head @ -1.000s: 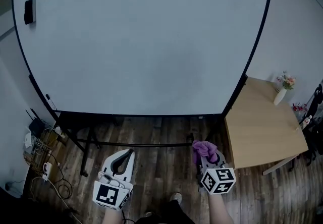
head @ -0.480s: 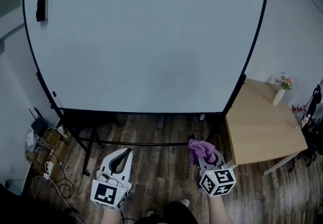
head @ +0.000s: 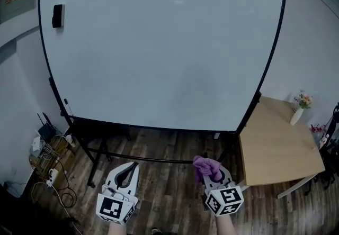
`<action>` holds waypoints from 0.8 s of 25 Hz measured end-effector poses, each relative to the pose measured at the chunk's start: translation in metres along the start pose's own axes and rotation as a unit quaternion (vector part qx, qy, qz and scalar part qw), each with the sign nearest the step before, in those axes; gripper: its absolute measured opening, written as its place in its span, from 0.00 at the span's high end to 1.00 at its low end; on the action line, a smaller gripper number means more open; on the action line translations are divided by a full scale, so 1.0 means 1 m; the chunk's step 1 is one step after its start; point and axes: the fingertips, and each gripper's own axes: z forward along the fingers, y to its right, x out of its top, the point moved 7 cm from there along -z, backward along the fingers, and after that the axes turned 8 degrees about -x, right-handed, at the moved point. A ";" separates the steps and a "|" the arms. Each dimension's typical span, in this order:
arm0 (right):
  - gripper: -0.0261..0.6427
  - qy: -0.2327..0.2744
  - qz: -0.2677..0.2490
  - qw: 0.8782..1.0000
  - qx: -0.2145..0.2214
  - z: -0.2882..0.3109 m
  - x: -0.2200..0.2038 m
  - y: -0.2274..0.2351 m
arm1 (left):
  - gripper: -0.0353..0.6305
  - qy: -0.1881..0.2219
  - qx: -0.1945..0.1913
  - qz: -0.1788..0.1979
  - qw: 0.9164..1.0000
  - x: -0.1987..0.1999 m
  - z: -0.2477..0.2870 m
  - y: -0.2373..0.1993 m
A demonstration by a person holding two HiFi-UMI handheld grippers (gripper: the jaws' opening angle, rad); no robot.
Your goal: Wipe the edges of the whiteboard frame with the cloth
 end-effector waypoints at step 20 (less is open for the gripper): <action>0.83 0.010 -0.009 0.998 0.054 -0.091 0.008 0.031 | 0.92 0.005 0.050 0.003 0.999 0.033 -0.045 0.101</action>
